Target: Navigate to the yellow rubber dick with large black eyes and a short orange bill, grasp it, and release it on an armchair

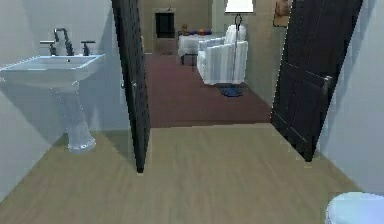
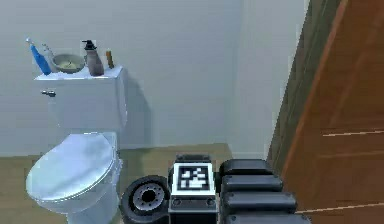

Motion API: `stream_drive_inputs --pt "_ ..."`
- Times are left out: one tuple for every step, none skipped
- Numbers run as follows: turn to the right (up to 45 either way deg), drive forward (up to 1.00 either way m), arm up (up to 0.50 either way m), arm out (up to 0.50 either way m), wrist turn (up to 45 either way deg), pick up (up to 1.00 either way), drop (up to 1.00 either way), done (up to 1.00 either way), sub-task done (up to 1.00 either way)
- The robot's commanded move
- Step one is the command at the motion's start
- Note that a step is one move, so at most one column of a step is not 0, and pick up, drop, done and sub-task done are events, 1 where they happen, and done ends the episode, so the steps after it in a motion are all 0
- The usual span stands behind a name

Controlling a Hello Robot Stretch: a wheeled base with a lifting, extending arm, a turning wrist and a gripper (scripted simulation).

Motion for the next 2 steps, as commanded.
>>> stream_drive_inputs --pt "0.0 1.0 0.0 0.0 0.0 0.0 0.0 0.0 0.0" --pt "0.0 1.0 0.0 0.0 0.0 0.0 0.0 0.0 0.0"
